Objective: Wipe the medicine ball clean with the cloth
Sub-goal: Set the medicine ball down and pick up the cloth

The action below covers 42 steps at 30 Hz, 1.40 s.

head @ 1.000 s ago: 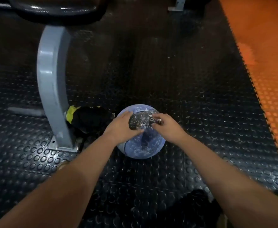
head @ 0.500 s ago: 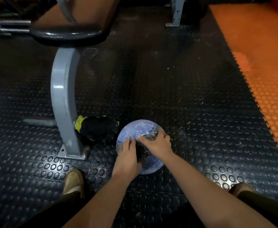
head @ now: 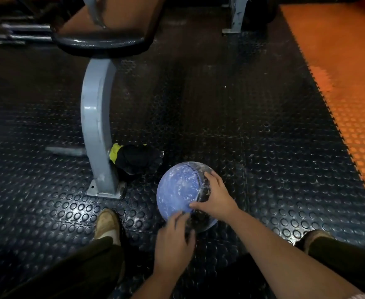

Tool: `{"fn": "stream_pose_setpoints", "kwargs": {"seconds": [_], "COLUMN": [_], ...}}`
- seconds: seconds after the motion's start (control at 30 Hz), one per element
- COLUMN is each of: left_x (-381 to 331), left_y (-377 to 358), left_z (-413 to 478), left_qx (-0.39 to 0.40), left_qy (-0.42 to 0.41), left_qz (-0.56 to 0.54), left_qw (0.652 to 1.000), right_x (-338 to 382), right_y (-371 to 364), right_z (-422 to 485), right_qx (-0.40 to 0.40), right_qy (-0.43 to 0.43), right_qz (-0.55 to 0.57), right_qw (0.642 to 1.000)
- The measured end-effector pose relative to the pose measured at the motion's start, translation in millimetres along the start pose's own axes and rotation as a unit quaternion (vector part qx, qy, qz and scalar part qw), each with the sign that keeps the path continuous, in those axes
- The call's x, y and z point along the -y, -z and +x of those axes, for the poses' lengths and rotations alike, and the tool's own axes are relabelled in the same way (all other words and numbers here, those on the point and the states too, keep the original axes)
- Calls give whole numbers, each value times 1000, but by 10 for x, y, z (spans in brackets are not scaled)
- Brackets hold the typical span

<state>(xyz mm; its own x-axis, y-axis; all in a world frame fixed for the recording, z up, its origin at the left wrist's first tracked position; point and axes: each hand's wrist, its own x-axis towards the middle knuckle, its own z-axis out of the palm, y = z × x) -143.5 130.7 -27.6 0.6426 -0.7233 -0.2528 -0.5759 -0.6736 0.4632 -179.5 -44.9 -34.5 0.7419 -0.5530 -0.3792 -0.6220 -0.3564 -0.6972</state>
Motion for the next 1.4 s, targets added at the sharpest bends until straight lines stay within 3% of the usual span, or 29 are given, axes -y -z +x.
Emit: {"fn": "stream_pose_setpoints", "kwargs": {"seconds": [0.13, 0.33, 0.47, 0.6, 0.7, 0.9, 1.07, 1.17, 1.27, 1.4], "left_x": [127, 216, 291, 328, 367, 498, 651, 489, 223, 247], "left_y": [282, 507, 437, 296, 140, -34, 151, 326, 319, 199], "left_z": [280, 670, 742, 765, 718, 661, 987, 1323, 1466, 1526], "left_qx": [-116, -78, -19, -10, 14, -33, -96, -13, 143, 273], "left_qy": [64, 123, 161, 218, 240, 232, 264, 236, 190, 191], "left_qz": [-77, -111, -145, -225, -289, -333, -258, -238, -196, -168], "left_qw": [988, 983, 976, 950, 927, 913, 925, 942, 951, 928], "right_x": [-103, -291, -331, -354, -460, -763, -930, -1005, -945, -813], "right_y": [-35, -39, -14, -29, -114, -351, -619, -914, -1101, -1160], "right_z": [-125, -384, -411, -254, -188, -218, -310, -470, -635, -595], "right_qx": [15, -4, -127, -72, -63, -10, 13, 57, 99, 105], "right_qy": [37, 97, -2, -124, -185, -305, -367, -402, -428, -385], "right_qz": [-26, -40, 152, 235, 359, 473, 578, 614, 655, 747], "right_qw": [999, 995, 980, 962, 913, 827, 729, 677, 615, 532]}}
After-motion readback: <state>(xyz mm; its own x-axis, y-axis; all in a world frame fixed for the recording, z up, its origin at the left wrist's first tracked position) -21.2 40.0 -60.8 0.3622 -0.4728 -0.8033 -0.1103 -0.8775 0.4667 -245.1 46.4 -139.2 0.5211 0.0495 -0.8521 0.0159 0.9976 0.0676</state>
